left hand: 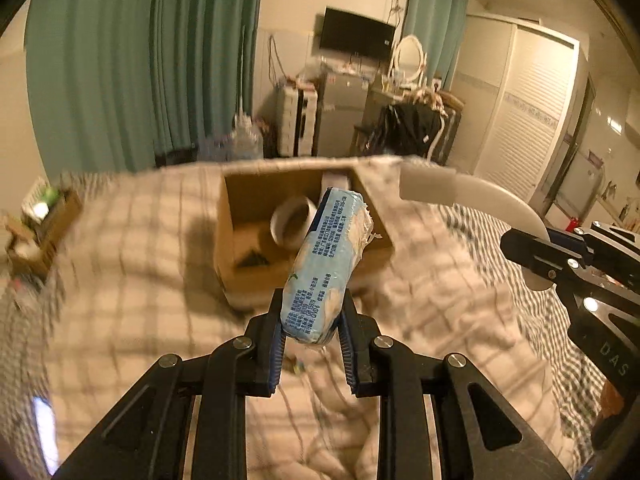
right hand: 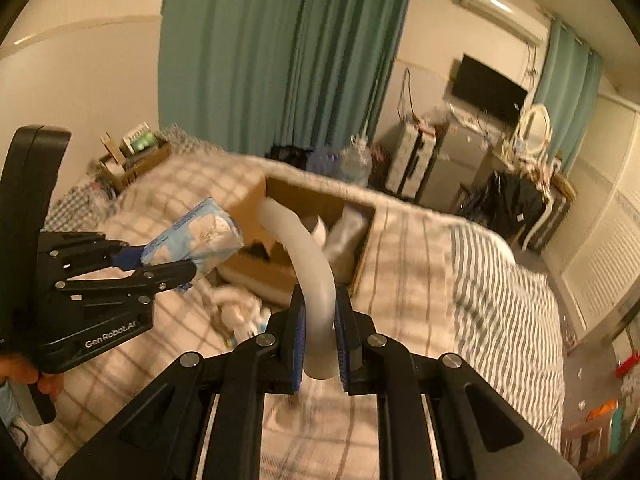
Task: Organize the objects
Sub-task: 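Carry the tissue pack and tube into the box and open both tools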
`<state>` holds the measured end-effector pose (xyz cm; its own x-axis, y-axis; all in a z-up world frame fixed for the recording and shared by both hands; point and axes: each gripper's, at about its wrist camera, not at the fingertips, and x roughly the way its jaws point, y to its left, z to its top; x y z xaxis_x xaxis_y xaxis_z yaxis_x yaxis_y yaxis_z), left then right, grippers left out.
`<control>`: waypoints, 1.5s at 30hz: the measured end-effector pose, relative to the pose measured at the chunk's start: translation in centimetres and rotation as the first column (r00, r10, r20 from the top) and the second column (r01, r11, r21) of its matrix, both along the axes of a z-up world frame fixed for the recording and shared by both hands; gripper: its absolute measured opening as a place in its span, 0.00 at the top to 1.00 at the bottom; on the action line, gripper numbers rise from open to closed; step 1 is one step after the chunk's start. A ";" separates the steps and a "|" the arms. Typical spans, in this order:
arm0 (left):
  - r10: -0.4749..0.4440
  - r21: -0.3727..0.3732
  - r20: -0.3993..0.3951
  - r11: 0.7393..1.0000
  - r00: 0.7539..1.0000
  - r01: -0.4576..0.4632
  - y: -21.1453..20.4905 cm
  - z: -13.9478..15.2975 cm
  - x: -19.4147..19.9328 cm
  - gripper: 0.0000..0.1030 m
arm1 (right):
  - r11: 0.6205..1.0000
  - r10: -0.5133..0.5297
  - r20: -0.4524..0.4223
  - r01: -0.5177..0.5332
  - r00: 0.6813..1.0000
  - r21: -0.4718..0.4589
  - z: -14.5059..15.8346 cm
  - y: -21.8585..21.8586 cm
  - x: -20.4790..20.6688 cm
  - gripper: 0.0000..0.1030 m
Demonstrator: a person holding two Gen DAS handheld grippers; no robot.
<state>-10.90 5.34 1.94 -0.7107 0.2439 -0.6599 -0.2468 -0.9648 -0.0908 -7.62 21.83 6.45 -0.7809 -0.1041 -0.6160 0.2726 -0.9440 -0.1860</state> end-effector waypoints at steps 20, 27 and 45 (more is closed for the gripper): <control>0.077 -0.091 0.028 0.993 0.997 -0.074 -1.1 -2.9 -15.8 0.77 | 0.999 0.039 0.062 -0.039 0.997 0.000 -2.1 -3.8 -17.2 0.88; 0.081 -0.115 0.053 0.990 0.995 -0.075 -1.3 -8.2 -19.8 0.76 | 0.999 0.036 0.129 -0.034 0.991 -0.014 -9.0 -3.5 -22.5 0.88; 0.091 -0.096 -0.098 0.990 0.991 -0.101 -2.7 -1.6 -12.5 0.02 | 0.981 -0.116 -0.043 0.108 0.992 -0.160 -2.5 1.9 -15.7 0.32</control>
<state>-23.42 2.67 0.36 -0.7870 0.1075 -0.6076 -0.1554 -0.9875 0.0267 -23.30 23.70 3.98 -0.8238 -0.1066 -0.5568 0.1575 -0.9865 -0.0441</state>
